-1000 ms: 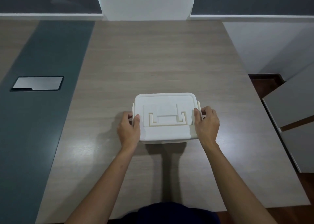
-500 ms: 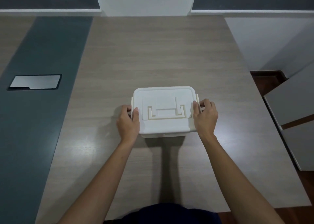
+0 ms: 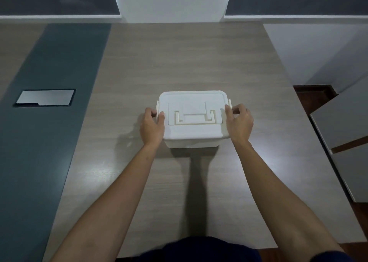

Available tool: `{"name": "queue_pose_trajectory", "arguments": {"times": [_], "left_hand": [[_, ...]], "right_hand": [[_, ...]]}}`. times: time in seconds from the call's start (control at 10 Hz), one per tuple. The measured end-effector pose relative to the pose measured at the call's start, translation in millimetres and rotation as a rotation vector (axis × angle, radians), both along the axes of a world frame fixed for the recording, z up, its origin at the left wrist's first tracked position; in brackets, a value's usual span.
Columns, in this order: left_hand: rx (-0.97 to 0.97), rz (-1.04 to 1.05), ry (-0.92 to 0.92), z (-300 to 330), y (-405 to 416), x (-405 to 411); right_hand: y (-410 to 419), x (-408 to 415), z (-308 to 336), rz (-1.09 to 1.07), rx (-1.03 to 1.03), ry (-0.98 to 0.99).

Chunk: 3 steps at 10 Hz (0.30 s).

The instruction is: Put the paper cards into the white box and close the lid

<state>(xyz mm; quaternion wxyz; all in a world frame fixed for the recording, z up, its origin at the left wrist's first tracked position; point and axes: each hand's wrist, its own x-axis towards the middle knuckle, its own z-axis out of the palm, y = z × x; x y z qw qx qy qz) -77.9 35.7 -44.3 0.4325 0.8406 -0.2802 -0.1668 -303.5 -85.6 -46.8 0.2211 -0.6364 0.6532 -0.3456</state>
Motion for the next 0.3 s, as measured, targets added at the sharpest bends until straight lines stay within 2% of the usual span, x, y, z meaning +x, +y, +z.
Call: {"name": "queue_pose_trajectory", "arguments": {"times": [0.1, 0.2, 0.3], "left_hand": [[-0.005, 0.035, 0.047, 0.2, 13.7, -0.7], [0.013, 0.079, 0.058, -15.5, 43.4, -6.5], [0.154, -0.021, -0.036, -39.8, 79.1, -24.0]], "right_hand": [[11.8, -7.7, -3.5, -0.065, 0.118, -0.224], [46.4, -21.4, -23.7, -0.101, 0.137, -0.272], [94.3, -32.9, -51.3, 0.0, 0.179, -0.092]]}}
